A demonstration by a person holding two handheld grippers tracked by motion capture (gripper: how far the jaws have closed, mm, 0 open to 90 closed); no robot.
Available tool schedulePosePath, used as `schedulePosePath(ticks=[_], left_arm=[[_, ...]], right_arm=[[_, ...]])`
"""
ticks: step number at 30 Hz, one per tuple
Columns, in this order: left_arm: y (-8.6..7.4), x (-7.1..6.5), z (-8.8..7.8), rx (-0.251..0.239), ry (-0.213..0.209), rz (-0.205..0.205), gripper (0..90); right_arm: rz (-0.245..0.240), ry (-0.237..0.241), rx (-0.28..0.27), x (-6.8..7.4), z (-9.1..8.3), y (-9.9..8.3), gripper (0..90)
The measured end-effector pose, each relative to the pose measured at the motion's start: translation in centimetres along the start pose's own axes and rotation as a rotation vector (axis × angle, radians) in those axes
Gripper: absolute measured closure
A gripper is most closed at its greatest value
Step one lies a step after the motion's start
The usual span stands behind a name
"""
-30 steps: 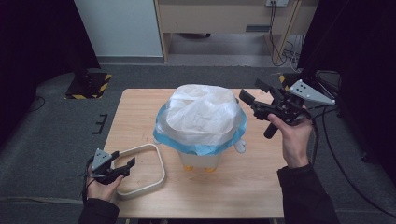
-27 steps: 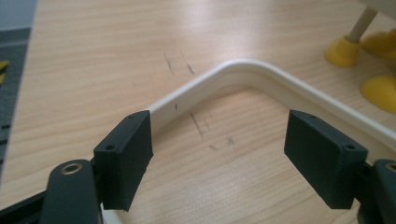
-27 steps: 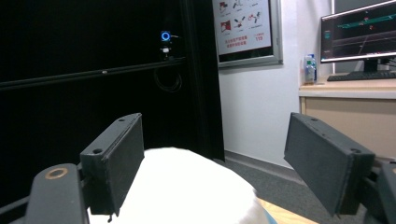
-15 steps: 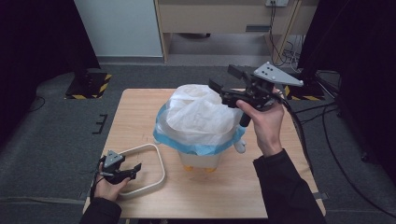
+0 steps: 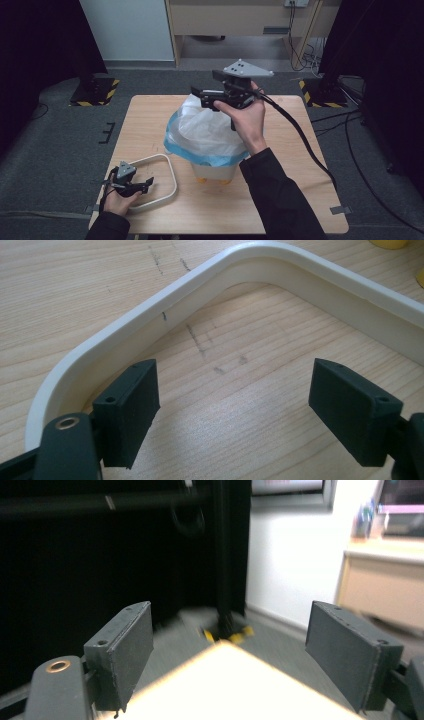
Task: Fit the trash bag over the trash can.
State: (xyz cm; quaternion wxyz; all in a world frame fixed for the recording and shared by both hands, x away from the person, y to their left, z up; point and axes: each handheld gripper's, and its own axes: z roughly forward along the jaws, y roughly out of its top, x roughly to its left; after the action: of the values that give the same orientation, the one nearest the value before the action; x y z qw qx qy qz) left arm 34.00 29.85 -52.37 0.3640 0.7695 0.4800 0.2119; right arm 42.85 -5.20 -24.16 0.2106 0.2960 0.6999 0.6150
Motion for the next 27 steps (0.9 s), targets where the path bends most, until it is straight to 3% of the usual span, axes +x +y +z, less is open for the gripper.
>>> schedulePosePath(ticks=[6,9,12,14,17,19,21,24,27], left_arm=[[-0.1,0.0,0.1,0.015,0.000,-0.003,19.0],[-0.1,0.0,0.1,0.022,0.000,-0.002,19.0],[-0.1,0.0,0.1,0.030,-0.001,-0.001,18.8],[-0.1,0.0,0.1,0.031,-0.004,-0.002,18.6],[-0.2,0.0,0.1,0.033,-0.006,-0.004,18.4],[-0.1,0.0,0.1,0.034,-0.008,-0.008,18.4],[-0.1,0.0,0.1,0.033,-0.009,-0.010,18.4],[-0.1,0.0,0.1,0.034,-0.010,-0.010,18.4],[-0.2,0.0,0.1,0.034,-0.011,-0.009,18.4]], right_arm=[[0.001,-0.031,0.217,-0.4,1.8,-3.3,17.5],[0.012,-0.032,0.305,-0.5,2.3,-4.2,15.6],[-0.001,-0.024,0.358,-0.4,2.7,-4.6,12.8],[-0.010,-0.026,0.354,-0.3,2.7,-4.5,15.4],[-0.035,-0.048,0.222,-0.2,1.8,-3.7,27.0],[-0.027,-0.061,0.148,-0.3,1.0,-3.1,41.1],[-0.016,-0.084,0.125,-0.2,0.4,-2.6,55.9],[-0.012,-0.075,0.201,-0.2,0.5,-2.6,67.6],[0.002,-0.063,0.339,-0.2,1.6,-3.3,67.3]])
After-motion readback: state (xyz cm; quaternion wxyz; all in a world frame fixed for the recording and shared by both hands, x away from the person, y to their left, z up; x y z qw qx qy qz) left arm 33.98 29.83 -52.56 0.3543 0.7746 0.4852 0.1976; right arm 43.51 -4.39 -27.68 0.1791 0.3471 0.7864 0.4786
